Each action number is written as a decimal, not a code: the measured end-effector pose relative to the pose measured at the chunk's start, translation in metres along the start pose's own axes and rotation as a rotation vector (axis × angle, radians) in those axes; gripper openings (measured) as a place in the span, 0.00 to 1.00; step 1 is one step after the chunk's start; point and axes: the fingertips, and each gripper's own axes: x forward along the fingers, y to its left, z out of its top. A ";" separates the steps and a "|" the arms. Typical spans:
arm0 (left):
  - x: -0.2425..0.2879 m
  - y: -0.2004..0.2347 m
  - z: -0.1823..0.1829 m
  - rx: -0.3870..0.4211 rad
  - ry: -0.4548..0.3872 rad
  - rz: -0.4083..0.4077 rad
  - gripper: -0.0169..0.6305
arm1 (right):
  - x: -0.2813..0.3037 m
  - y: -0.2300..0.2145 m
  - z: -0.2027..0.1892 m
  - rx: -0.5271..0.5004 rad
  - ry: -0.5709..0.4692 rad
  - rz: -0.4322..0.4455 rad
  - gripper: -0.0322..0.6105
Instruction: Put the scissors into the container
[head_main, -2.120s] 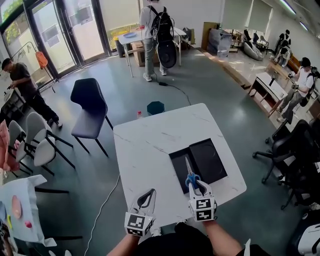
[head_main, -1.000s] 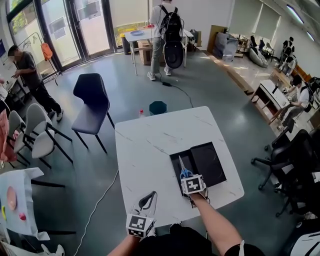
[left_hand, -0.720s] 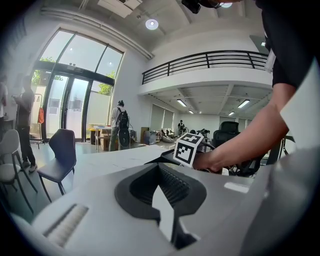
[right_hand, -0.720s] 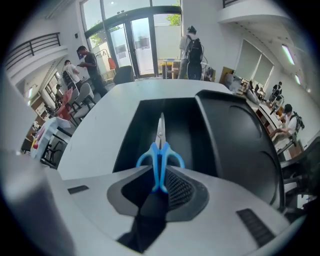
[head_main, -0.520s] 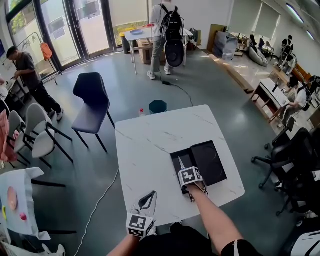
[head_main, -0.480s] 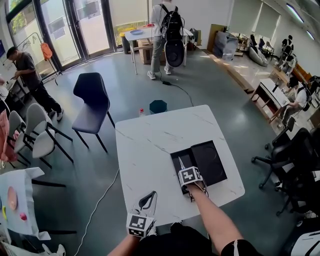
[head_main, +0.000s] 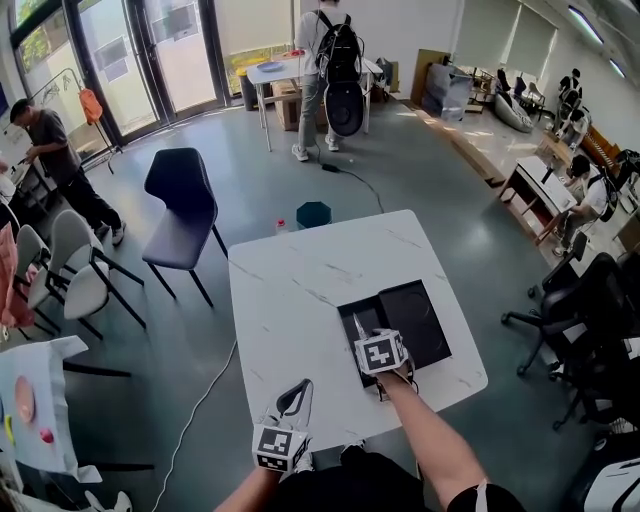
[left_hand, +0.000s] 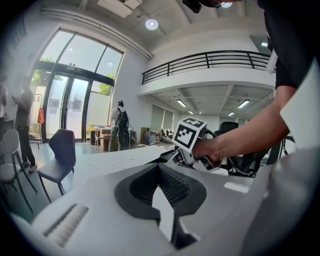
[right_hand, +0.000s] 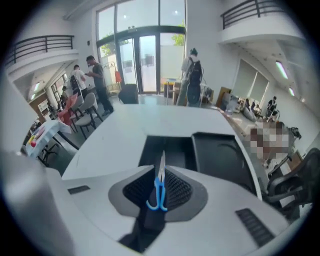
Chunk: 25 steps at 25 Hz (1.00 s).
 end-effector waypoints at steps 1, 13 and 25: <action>0.002 -0.001 0.007 -0.002 -0.012 0.001 0.04 | -0.014 0.001 0.015 -0.016 -0.060 -0.002 0.15; 0.009 0.002 0.042 0.016 -0.074 -0.025 0.04 | -0.172 0.025 0.060 -0.081 -0.637 -0.056 0.06; -0.004 0.004 0.072 0.012 -0.144 -0.022 0.04 | -0.220 0.047 0.019 -0.063 -0.783 -0.020 0.06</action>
